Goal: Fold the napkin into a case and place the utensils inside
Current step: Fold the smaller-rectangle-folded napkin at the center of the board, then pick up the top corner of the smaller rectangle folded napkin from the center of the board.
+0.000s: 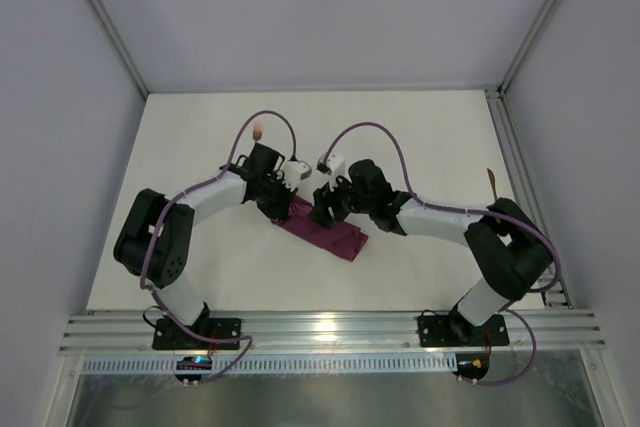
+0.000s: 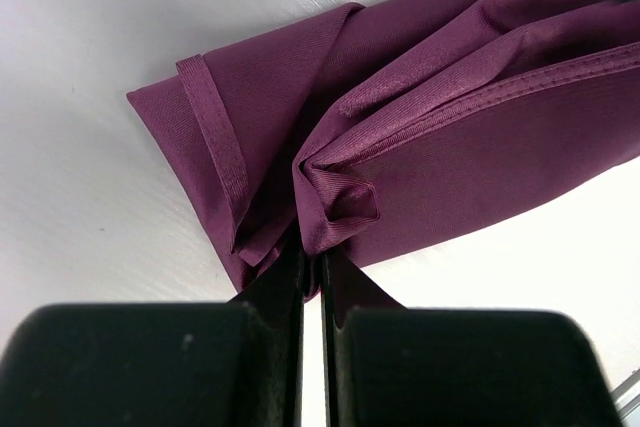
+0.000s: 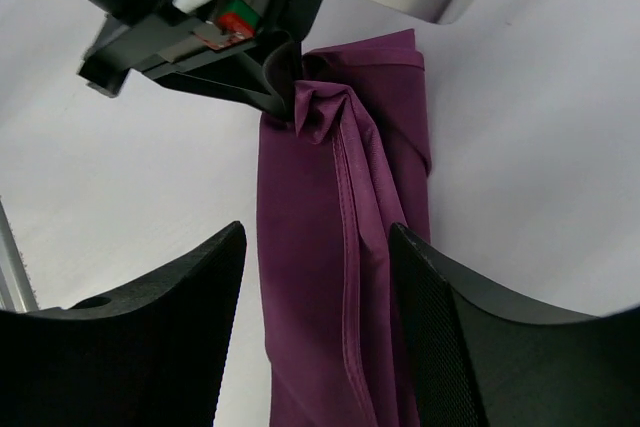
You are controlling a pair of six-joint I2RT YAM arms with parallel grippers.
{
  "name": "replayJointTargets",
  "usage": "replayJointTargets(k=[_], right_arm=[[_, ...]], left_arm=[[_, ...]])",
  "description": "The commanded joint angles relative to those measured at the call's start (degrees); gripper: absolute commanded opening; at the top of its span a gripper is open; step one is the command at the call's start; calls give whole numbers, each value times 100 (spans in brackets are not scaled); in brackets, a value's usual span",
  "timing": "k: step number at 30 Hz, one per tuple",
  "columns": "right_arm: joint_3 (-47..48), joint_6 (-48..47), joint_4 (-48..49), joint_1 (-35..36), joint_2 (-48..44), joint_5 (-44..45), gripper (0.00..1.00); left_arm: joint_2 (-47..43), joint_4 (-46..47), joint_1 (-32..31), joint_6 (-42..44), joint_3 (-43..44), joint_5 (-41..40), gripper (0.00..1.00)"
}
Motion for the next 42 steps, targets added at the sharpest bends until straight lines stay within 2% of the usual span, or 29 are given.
replayJointTargets(k=[1, 5, 9, 23, 31, 38, 42], right_arm=[[259, -179, 1235, 8, 531, -780, 63], [259, -22, 2139, -1, 1189, -921, 63], [198, 14, 2659, 7, 1463, -1009, 63], [206, -241, 2546, 122, 1876, -982, 63], [-409, -56, 3258, 218, 1780, -1527, 60], [-593, -232, 3187, 289, 1710, -1624, 57], [-611, -205, 3196, 280, 1727, -1493, 57]], left_arm=[[-303, -136, -22, 125, -135, 136, 0], [-382, -144, -22, 169, -170, 206, 0], [-408, -188, -22, 239, -205, 286, 0], [-760, -311, -13, 600, -381, 822, 0], [-734, -338, -4, 547, -372, 883, 0], [-769, -311, 250, 397, -346, 1401, 0], [-883, -434, 312, 590, -354, 1656, 0]])
